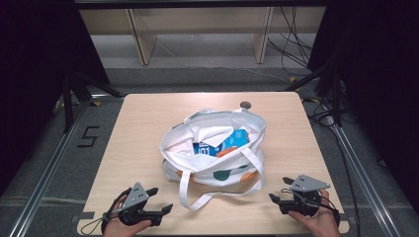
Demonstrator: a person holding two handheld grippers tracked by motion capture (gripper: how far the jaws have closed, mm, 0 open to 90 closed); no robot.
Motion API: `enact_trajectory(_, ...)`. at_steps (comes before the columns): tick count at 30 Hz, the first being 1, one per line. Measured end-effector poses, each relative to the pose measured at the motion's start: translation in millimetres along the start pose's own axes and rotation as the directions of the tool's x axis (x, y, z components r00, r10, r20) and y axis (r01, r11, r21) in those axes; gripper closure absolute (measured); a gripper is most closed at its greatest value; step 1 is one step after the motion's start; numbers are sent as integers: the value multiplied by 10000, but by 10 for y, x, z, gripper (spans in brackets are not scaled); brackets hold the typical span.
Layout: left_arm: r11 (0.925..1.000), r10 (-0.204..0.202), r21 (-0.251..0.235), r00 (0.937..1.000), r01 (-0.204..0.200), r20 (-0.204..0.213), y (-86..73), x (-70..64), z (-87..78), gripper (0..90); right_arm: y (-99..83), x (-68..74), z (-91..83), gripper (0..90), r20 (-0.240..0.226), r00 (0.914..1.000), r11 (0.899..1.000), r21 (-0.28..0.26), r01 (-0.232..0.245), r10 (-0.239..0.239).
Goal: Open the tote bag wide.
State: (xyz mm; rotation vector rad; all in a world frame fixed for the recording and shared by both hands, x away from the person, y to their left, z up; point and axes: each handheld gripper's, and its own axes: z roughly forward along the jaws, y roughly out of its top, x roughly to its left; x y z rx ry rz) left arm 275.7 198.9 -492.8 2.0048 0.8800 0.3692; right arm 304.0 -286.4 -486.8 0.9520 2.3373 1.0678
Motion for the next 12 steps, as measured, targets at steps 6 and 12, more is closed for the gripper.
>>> enact_trajectory(6,9997,-219,76,9998,219,10,-5,6,2,224,-7,4,14,249,-133,9999,9999,131,-80,82)
enact_trajectory(12,9999,-33,95,10000,34,-52,-6,27,7,220,-14,-12,25,246,-15,10000,9999,153,0,0)
